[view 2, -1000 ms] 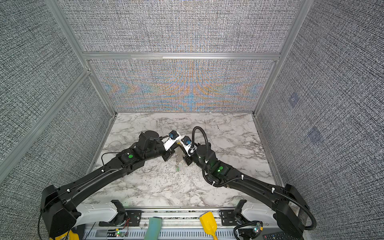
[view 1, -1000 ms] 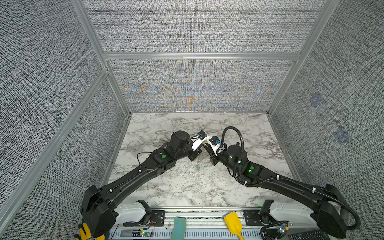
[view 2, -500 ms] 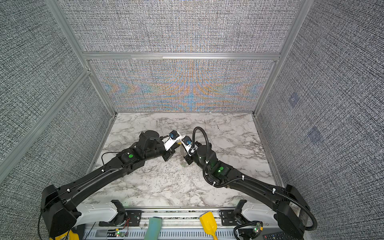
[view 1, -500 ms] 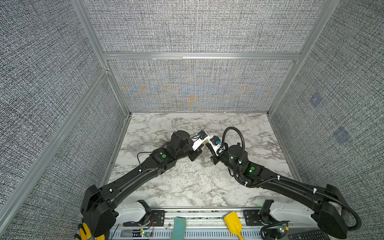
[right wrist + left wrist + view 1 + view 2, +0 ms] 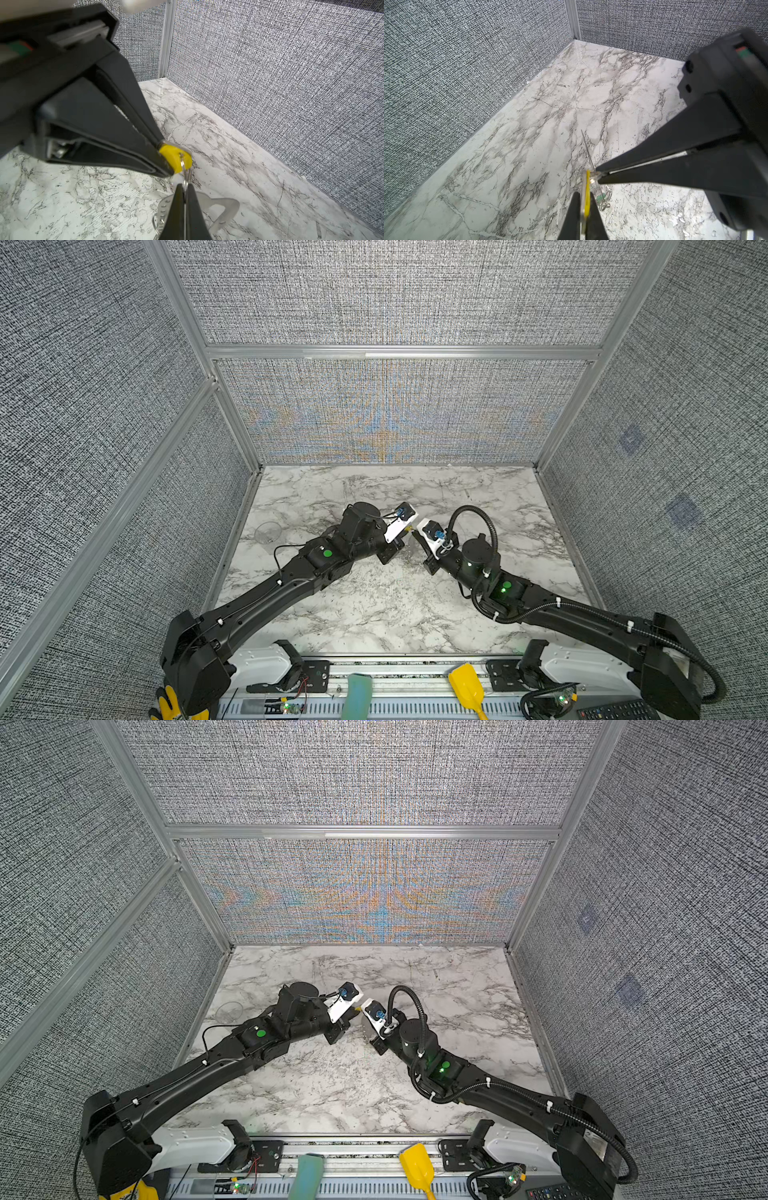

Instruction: Remove the keys from the keyring

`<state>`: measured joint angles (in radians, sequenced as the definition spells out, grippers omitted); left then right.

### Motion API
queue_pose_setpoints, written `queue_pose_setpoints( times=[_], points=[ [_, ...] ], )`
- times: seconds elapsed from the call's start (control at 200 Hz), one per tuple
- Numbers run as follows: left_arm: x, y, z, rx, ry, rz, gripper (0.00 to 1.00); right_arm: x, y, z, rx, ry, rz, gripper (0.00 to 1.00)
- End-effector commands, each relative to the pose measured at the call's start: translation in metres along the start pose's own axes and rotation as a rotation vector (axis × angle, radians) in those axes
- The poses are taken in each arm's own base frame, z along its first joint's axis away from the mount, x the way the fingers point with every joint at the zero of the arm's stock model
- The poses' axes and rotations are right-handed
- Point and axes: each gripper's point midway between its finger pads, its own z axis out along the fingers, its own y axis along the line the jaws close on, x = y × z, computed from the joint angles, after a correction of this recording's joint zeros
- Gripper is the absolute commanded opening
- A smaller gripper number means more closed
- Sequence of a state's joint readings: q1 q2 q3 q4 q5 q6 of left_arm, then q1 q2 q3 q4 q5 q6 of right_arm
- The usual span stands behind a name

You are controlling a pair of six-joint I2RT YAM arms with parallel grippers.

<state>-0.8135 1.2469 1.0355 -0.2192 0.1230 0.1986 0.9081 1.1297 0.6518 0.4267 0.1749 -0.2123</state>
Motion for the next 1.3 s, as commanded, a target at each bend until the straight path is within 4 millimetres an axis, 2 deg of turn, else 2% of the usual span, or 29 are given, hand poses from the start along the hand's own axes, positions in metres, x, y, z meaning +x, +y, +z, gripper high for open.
queue_pose_setpoints(
  times=[0.0,0.32,0.485,0.871,1.296],
  points=[
    [-0.002,0.009,0.000,-0.038,-0.010,-0.028,0.00,-0.014,0.004,-0.002,-0.019,-0.059,-0.034,0.00],
    [-0.001,0.009,-0.001,0.010,-0.018,-0.090,0.00,-0.010,0.008,-0.007,-0.030,-0.073,-0.119,0.00],
    [0.003,0.009,0.002,0.033,-0.010,-0.126,0.00,-0.014,0.011,-0.010,-0.042,-0.119,-0.131,0.00],
    [0.013,0.010,0.010,0.068,0.028,-0.178,0.00,-0.019,0.030,-0.010,-0.136,-0.164,-0.208,0.00],
    [0.013,0.008,0.009,0.088,0.022,-0.176,0.00,-0.025,0.025,-0.011,-0.119,-0.211,-0.165,0.00]
  ],
)
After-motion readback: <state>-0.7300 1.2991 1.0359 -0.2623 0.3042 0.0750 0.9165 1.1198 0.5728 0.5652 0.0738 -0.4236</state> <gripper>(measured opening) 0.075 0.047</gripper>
